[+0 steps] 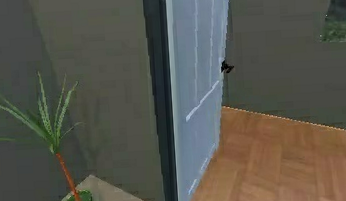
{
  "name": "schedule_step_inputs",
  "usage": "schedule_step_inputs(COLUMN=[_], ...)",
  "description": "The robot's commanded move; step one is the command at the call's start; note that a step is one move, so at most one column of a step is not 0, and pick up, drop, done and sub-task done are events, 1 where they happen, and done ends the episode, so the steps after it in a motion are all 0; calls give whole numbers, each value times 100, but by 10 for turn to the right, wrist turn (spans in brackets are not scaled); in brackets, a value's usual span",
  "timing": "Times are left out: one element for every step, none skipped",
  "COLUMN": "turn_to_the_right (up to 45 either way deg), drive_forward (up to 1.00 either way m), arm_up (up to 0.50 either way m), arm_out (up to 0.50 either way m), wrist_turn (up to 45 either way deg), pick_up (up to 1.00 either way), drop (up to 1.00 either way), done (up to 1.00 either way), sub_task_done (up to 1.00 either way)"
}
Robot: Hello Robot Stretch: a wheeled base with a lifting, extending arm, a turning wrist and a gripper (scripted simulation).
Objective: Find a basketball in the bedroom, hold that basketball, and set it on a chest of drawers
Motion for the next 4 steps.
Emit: schedule_step_inputs(turn_to_the_right=[-450,-450,-360,0], drive_forward=[0,0,0,100], arm_up=[0,0,0,0], arm_out=[0,0,0,0], wrist_turn=[0,0,0,0], pick_up=[0,0,0,0], drop=[0,0,0,0], done=[0,0,0,0], sub_task_done=[0,0,0,0])
